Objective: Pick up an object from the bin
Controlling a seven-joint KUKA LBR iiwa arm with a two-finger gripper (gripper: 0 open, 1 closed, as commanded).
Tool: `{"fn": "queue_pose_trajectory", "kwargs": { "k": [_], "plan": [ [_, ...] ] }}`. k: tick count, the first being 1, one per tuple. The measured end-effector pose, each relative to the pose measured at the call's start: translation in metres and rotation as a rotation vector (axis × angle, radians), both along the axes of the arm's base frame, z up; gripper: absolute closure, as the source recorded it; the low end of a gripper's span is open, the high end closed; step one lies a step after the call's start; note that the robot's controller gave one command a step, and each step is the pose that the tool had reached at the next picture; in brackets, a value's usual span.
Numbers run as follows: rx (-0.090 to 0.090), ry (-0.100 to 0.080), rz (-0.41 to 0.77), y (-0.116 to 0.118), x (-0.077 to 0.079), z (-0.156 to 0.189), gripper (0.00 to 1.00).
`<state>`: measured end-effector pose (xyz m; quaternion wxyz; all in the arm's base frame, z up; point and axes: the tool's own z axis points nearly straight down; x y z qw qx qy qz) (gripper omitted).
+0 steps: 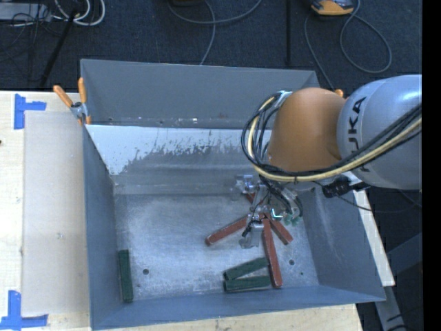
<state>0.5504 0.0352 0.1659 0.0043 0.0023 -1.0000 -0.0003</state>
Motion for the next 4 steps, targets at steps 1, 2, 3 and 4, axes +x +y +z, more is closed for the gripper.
{"fn": "queue_pose_trajectory", "kwargs": {
  "k": [1,2,3,4],
  "plan": [
    [0.000,-0.001,-0.046,0.000,-0.023,-0.099,0.00],
    [0.000,-0.008,-0.048,0.000,-0.021,-0.095,1.00],
    [0.000,-0.018,-0.003,0.005,0.006,0.044,1.00],
    [-0.001,-0.009,-0.004,0.005,0.004,0.039,0.00]
  ]
}}
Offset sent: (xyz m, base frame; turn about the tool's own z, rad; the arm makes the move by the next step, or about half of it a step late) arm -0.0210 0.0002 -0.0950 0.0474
